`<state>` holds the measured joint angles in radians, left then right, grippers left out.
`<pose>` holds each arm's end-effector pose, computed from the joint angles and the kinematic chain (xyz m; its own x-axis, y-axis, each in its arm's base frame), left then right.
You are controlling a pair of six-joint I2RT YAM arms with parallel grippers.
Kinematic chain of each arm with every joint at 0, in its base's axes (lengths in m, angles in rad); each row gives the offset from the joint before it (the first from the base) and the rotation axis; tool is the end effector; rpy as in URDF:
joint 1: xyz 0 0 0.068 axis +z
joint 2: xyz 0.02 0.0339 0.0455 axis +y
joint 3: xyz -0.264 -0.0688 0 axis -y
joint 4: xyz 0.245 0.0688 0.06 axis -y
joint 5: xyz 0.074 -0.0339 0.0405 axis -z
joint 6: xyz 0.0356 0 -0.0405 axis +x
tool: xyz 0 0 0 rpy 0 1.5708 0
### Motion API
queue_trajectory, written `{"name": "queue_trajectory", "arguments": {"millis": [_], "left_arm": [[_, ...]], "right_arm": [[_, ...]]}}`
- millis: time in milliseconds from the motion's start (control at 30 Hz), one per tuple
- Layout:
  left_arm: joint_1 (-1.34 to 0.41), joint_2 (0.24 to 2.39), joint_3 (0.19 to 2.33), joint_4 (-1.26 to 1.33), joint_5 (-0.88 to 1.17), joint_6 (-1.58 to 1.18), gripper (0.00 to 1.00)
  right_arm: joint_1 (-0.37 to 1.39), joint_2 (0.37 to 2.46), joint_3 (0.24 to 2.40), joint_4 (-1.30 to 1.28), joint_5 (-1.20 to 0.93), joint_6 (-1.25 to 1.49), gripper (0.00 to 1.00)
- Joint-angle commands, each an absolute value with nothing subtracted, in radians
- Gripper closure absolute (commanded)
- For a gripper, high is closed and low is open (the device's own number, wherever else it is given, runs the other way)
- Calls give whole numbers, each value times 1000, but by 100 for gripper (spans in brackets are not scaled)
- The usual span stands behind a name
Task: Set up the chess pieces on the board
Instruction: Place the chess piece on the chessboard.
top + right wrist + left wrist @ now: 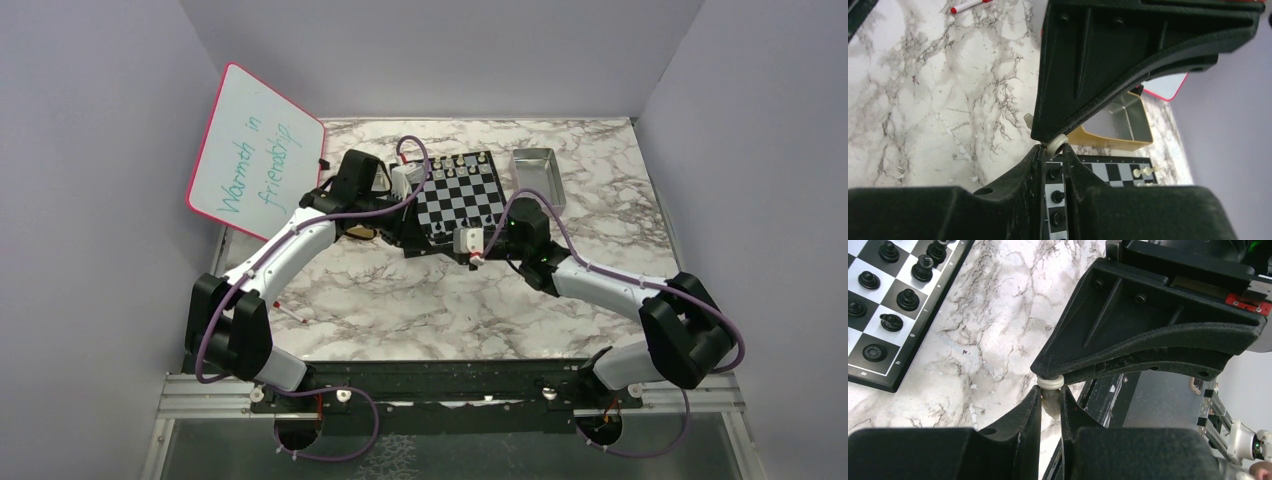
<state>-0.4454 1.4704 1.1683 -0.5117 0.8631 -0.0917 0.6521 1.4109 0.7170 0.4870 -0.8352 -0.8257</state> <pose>0.2699 -0.1588 0.2899 -0.7220 0.2787 -0.6333 0.6878 0.3890 -0.6129 0.2228 0.2033 0.2435 0.6125 -0.1529 -0.7755 -0.7872 -0.0286 -0.6161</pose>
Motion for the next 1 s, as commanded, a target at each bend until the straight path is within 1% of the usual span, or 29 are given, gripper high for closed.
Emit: {"name": "queue_trajectory", "arguments": {"millis": [0, 133, 233, 433, 533, 567, 633, 667, 867, 900, 967], "left_arm": [[-462, 1477, 1205, -482, 823, -114, 83], [-462, 1484, 1214, -477, 794, -120, 76], [-462, 1491, 1223, -477, 781, -131, 72], [-462, 1466, 1218, -434, 726, -160, 67], [-462, 1429, 1196, -367, 708, -190, 67], [-462, 1420, 1187, -343, 708, -198, 69], [-462, 1410, 1176, -319, 705, -199, 78], [-462, 1408, 1174, -314, 707, -197, 81], [-462, 1412, 1166, -310, 710, -192, 98], [-462, 1409, 1165, -309, 707, -191, 100], [-462, 1403, 1164, -307, 691, -188, 100]], "right_arm": [[664, 1422, 696, 734, -793, -526, 79], [664, 1425, 670, 847, -700, -290, 79], [663, 1419, 673, 853, -608, -167, 79], [664, 1414, 674, 870, -480, 21, 80], [664, 1425, 667, 890, -447, 94, 82], [664, 1429, 663, 904, -441, 117, 82], [664, 1437, 650, 948, -432, 166, 83], [664, 1442, 647, 964, -434, 190, 84], [664, 1426, 658, 893, -413, 238, 83], [664, 1422, 657, 886, -406, 241, 83], [664, 1411, 649, 873, -376, 256, 82]]}}
